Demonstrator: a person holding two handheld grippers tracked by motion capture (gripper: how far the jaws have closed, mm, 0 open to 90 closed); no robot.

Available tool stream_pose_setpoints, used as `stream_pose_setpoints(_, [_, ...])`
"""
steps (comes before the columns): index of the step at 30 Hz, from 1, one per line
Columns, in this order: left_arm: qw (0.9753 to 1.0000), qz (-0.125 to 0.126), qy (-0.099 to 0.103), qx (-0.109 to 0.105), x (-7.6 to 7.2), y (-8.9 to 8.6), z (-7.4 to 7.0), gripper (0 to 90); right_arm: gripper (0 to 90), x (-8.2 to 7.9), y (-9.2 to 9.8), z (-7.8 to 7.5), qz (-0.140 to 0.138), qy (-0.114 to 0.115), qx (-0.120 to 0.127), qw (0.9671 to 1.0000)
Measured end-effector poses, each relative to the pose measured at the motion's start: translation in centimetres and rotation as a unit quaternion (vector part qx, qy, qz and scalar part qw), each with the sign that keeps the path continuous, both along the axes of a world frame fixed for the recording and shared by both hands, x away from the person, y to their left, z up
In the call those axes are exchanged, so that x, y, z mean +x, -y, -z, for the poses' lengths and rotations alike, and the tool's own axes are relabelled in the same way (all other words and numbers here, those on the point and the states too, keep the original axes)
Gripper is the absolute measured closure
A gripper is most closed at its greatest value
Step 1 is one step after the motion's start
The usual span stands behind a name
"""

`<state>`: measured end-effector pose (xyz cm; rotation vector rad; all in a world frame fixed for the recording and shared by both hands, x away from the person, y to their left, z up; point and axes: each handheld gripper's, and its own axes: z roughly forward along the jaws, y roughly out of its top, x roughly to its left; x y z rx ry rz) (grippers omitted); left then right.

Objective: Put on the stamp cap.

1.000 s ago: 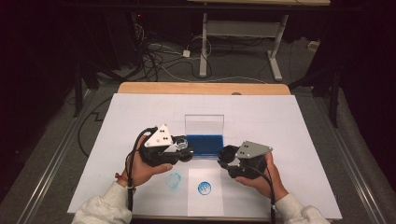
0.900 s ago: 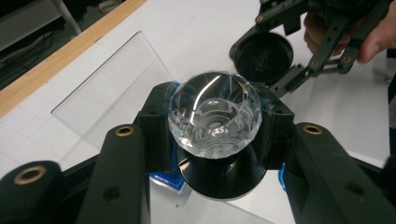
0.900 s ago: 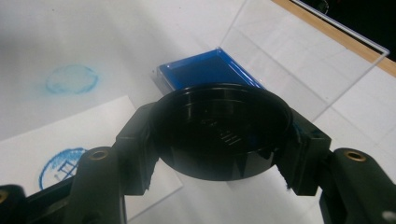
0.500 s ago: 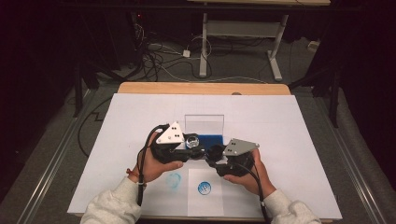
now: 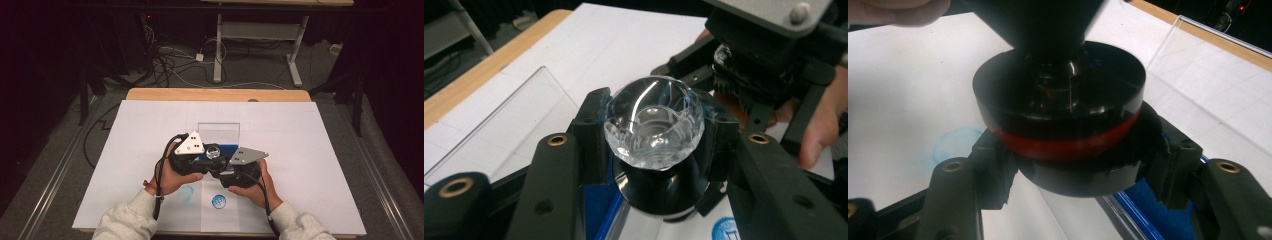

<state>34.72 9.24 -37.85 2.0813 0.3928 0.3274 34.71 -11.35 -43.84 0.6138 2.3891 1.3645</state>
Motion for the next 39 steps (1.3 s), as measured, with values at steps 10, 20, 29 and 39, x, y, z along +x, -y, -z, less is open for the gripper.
stream_pose_setpoints(10, [0.9999,-0.01,0.003,-0.012,0.1,0.0,0.6,54.6,38.9,-0.1,-0.4,0.3,-0.003,-0.009,0.016,0.9998])
stream_pose_setpoints(20, [0.9989,-0.016,-0.003,-0.045,0.1,-0.1,1.4,54.6,38.9,-0.1,-0.1,0.3,0.005,-0.017,0.021,0.9996])
stream_pose_setpoints(29, [0.9975,-0.011,-0.003,-0.07,-0.2,-0.6,1.2,54.7,39.0,-0.8,-0.1,-0.5,0.011,-0.005,0.024,0.9996])
stream_pose_setpoints(39, [0.9953,-0.021,-0.003,-0.095,-0.6,-0.6,1.6,54.7,38.9,-0.9,-0.1,-0.7,0.014,-0.011,0.025,0.9995])
